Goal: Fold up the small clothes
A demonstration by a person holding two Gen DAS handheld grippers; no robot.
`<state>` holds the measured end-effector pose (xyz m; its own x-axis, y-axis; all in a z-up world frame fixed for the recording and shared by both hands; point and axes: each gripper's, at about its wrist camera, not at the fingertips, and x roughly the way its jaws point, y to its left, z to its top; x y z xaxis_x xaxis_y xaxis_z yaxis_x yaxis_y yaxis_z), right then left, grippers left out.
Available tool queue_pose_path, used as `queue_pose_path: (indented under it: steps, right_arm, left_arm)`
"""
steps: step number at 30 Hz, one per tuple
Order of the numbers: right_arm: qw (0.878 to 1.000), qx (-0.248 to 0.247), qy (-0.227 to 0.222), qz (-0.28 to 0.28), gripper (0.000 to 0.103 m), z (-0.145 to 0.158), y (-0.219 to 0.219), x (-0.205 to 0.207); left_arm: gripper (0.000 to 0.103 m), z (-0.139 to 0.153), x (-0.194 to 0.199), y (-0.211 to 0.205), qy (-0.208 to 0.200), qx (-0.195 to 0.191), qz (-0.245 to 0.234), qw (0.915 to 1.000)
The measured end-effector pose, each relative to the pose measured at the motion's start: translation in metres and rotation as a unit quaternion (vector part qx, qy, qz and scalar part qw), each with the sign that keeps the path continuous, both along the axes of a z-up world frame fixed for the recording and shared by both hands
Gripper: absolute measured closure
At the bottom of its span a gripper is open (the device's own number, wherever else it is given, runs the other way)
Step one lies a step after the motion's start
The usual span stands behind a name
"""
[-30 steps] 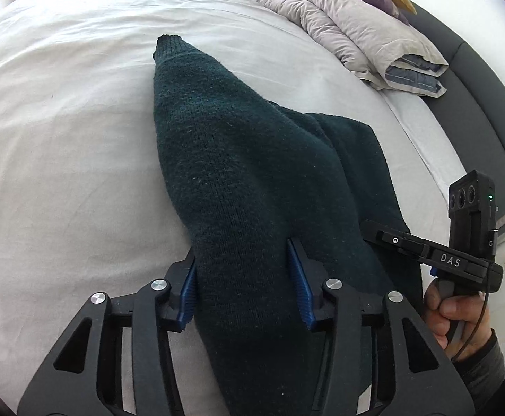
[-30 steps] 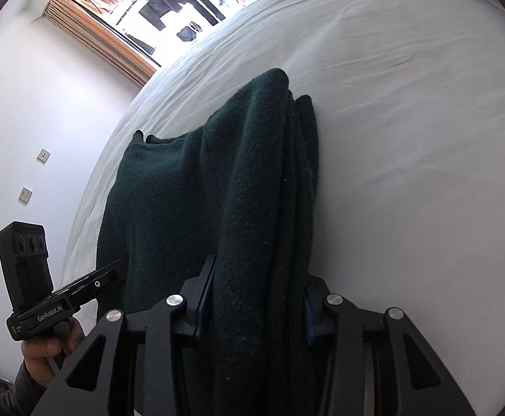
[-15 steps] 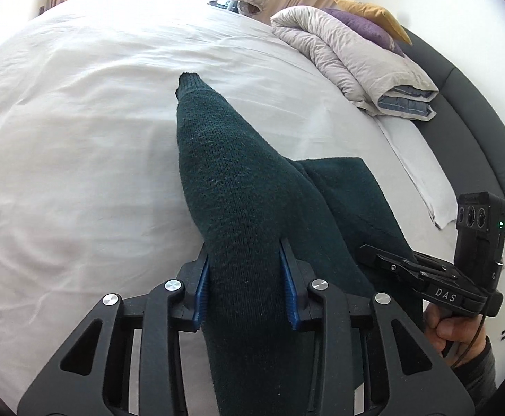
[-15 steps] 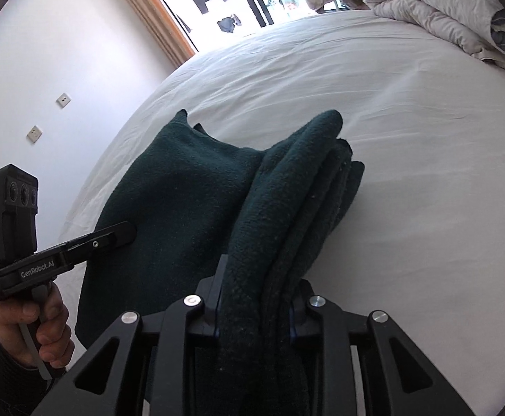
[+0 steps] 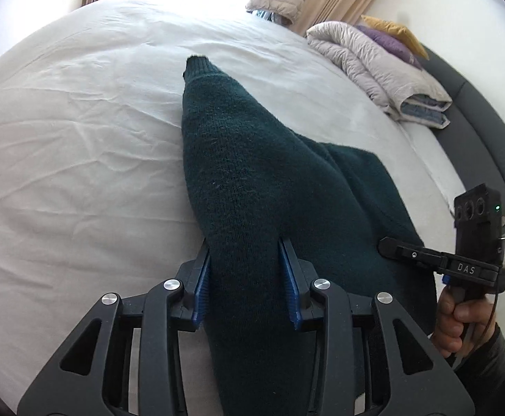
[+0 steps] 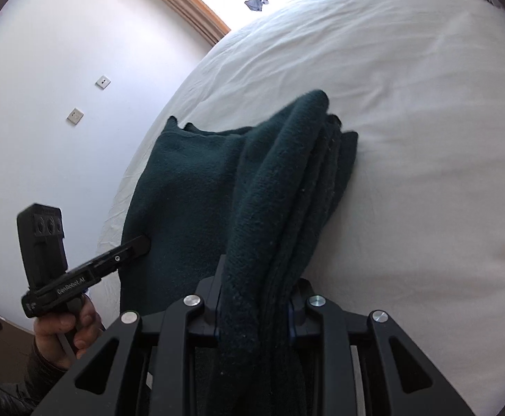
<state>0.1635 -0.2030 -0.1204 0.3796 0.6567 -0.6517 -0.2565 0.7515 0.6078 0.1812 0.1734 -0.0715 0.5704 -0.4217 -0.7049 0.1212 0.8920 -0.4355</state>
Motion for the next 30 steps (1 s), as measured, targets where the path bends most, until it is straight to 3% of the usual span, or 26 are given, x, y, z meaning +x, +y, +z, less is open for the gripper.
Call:
queue_pose_path:
  steps: [2, 5, 7, 9, 12, 14, 17, 20, 22, 24, 27, 30]
  right_arm:
    - [0.999, 0.032, -0.001, -0.003, 0.073, -0.012, -0.009, -0.003]
    - [0.998, 0.054, 0.001, -0.012, 0.07, -0.016, -0.018, -0.007]
    - [0.999, 0.048, 0.005, -0.025, 0.059, -0.01, -0.023, -0.009]
    - [0.998, 0.041, 0.002, -0.054, 0.053, 0.002, -0.036, -0.011]
    - [0.995, 0.051, -0.033, -0.079, 0.052, 0.027, -0.05, -0.02]
    - [0.993, 0.096, -0.048, -0.055, 0.07, 0.044, -0.049, -0.017]
    - [0.987, 0.148, -0.065, 0.009, 0.075, 0.062, -0.024, -0.004]
    - [0.988, 0.141, -0.023, 0.05, 0.076, 0.044, 0.008, 0.028]
    - [0.993, 0.112, 0.022, 0.032, 0.077, 0.016, 0.015, 0.055]
    - [0.992, 0.114, 0.044, 0.007, 0.103, -0.008, 0.008, 0.074]
    - [0.98, 0.185, 0.065, -0.018, 0.103, -0.033, -0.012, 0.085]
    - [0.981, 0.187, 0.042, -0.016, 0.103, -0.037, -0.019, 0.082]
  left_arm:
    - [0.059, -0.008, 0.004, 0.001, 0.003, -0.024, 0.007, 0.9997]
    - [0.051, -0.009, 0.002, 0.002, 0.004, -0.022, 0.01, 0.9997]
    - [0.051, -0.002, -0.002, 0.007, 0.009, -0.017, 0.02, 0.9996]
    - [0.051, 0.018, -0.009, 0.002, -0.008, 0.025, 0.046, 0.9986]
    - [0.051, 0.068, -0.029, -0.005, -0.084, 0.086, 0.073, 0.99]
    - [0.051, 0.082, -0.022, -0.018, -0.103, 0.097, 0.047, 0.9889]
    - [0.051, 0.077, 0.004, -0.043, -0.099, 0.128, 0.006, 0.9869]
    - [0.051, 0.048, 0.038, -0.058, -0.041, 0.159, -0.005, 0.9864]
    - [0.046, 0.029, 0.055, -0.057, -0.026, 0.175, 0.003, 0.9843]
    - [0.04, 0.015, 0.065, -0.045, -0.02, 0.153, 0.009, 0.988]
    - [0.035, 0.004, 0.072, -0.047, -0.026, 0.151, 0.008, 0.9882]
    - [0.033, -0.003, 0.074, -0.054, -0.042, 0.168, 0.009, 0.9849]
